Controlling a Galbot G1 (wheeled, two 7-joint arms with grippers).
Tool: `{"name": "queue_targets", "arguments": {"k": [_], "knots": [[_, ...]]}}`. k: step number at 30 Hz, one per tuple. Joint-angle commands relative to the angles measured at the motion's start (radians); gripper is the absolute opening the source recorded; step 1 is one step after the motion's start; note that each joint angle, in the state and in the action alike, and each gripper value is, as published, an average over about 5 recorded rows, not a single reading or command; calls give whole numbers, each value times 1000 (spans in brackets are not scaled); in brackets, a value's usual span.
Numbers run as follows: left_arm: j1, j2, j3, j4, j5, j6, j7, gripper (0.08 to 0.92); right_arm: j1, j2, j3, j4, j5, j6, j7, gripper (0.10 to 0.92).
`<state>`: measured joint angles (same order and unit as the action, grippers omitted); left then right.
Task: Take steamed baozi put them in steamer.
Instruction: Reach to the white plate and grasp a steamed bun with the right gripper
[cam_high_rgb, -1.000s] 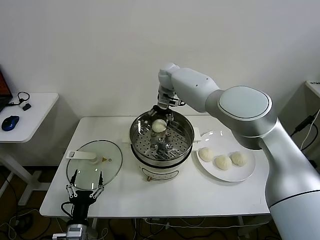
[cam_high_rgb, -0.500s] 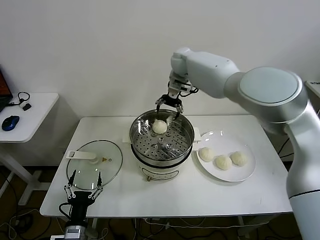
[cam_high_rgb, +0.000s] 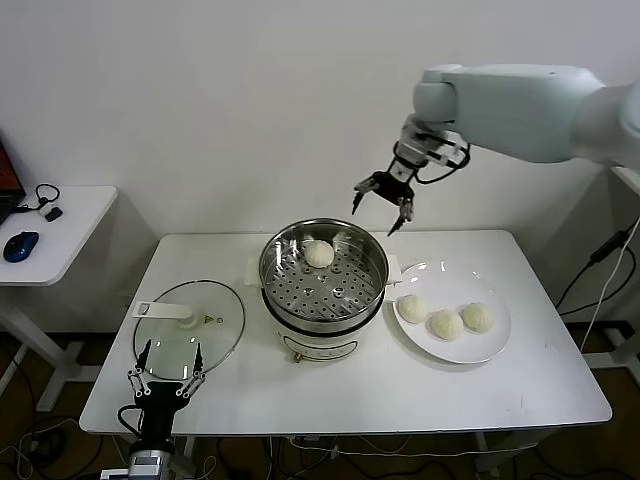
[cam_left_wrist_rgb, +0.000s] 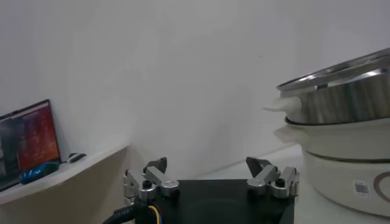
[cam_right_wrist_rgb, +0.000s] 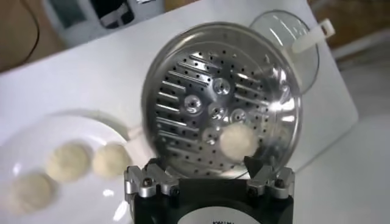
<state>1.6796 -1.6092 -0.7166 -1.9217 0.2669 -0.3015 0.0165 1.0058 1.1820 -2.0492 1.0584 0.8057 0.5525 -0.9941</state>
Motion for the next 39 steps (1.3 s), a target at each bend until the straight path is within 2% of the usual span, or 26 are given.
{"name": "queue_targets", "arguments": {"k": [1,12,29,39], "knots": [[-2,-49,0,4,-1,1,1,823,90,-147,-109,196,84,-765,48,823],[-12,-49,-2,27,-3,-4,1,823,-74,-203,-40,238,87,-856,103,823],[-7,-49,-19,49,-1,-9,-3,823,-407,-150,186,-19,-75,-791,12,823],[-7,-49,-17,60,3,-14,-3,823,-535,-139,290,-136,-159,-759,39,823]]}}
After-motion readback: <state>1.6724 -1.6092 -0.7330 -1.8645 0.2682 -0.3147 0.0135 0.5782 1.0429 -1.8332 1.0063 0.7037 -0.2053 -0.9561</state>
